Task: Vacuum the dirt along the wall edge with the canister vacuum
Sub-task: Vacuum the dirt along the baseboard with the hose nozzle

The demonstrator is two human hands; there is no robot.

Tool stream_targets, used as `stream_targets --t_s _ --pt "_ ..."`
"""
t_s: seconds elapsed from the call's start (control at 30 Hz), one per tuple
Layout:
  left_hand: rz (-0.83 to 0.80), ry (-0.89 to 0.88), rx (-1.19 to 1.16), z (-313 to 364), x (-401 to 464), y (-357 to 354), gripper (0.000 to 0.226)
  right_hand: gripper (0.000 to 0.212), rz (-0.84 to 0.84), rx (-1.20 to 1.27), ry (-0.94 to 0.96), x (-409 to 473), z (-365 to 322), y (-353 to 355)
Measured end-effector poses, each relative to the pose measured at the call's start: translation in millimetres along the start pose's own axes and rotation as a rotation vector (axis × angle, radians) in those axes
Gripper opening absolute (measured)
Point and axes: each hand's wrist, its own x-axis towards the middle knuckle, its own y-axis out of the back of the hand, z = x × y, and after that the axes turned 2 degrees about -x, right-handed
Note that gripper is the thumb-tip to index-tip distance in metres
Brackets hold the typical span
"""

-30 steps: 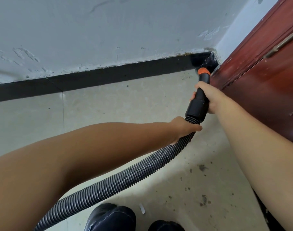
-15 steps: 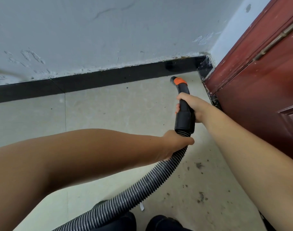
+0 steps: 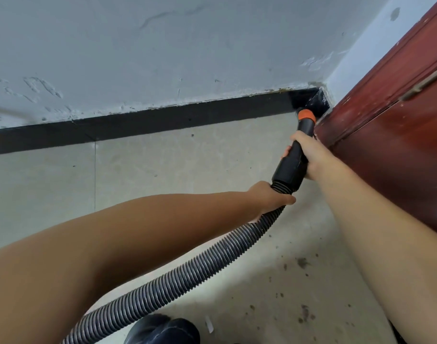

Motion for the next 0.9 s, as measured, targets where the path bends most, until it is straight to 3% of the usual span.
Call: stream_targets --t_s 0.47,0.57,0.73,0.9 --pt "-0.098 0.15 -0.24 -40 -48 -19 0.031 0.016 -0.35 -0.397 -0.159 -47 33 -21" --pt "-0.118 0.156 -0.241 -39 -52 -27 0.038 0.016 -0.307 -0.452 -0.156 -56 30 -15" --pt "-0.19 0.095 -0.132 -11 -48 -19 0.043 0.014 -0.037 -0.157 -0.079 -53 12 10" --pt "-0.313 0.169 -0.123 -27 -60 -31 0.036 0.015 -0.105 -0.221 -0.154 -67 26 18"
